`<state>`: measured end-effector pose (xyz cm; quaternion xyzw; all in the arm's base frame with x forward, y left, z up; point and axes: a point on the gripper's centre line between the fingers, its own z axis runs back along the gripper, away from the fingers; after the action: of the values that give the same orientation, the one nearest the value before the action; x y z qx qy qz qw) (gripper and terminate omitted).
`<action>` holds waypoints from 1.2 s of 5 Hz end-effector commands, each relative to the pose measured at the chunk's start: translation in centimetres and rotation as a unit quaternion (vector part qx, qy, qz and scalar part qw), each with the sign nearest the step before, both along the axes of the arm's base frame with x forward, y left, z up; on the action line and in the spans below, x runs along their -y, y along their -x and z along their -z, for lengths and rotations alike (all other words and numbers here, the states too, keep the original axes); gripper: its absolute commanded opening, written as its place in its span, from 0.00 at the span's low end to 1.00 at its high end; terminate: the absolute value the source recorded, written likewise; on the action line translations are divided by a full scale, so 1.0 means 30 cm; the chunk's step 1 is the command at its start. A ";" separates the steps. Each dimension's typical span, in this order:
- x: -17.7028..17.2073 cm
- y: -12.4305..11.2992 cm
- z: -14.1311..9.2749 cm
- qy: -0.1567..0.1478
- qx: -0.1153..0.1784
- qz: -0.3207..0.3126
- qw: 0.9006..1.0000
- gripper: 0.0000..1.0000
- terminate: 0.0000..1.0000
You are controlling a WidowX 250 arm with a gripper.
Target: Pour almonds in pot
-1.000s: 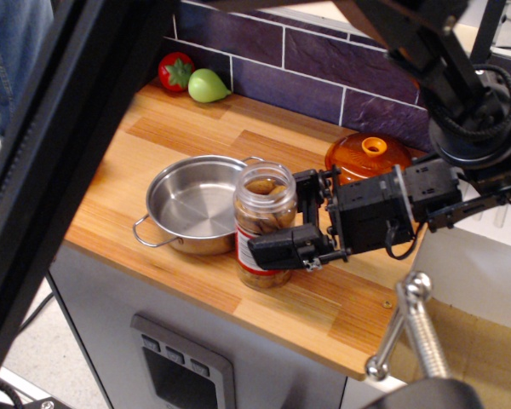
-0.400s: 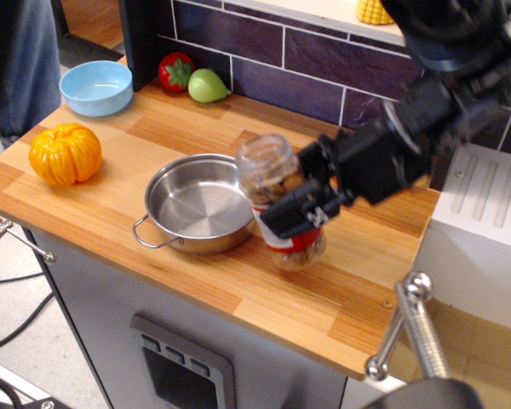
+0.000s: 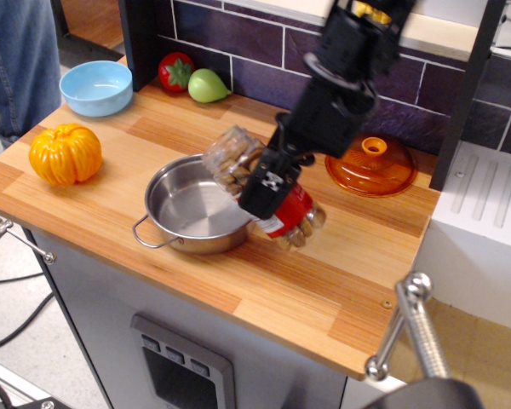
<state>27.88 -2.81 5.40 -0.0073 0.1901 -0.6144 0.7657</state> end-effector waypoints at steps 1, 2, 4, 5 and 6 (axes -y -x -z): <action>-0.001 0.003 -0.062 0.133 0.068 0.023 0.989 0.00 0.00; 0.027 0.005 -0.065 0.180 0.097 0.033 0.978 0.00 0.00; 0.048 -0.012 -0.079 0.263 0.168 0.037 0.949 0.00 0.00; 0.044 -0.033 -0.087 0.280 0.196 0.043 0.939 0.00 0.00; 0.029 -0.040 -0.100 0.311 0.198 0.045 0.928 0.00 0.00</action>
<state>29.04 -3.95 6.95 -0.1399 -0.1569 -0.6550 0.7258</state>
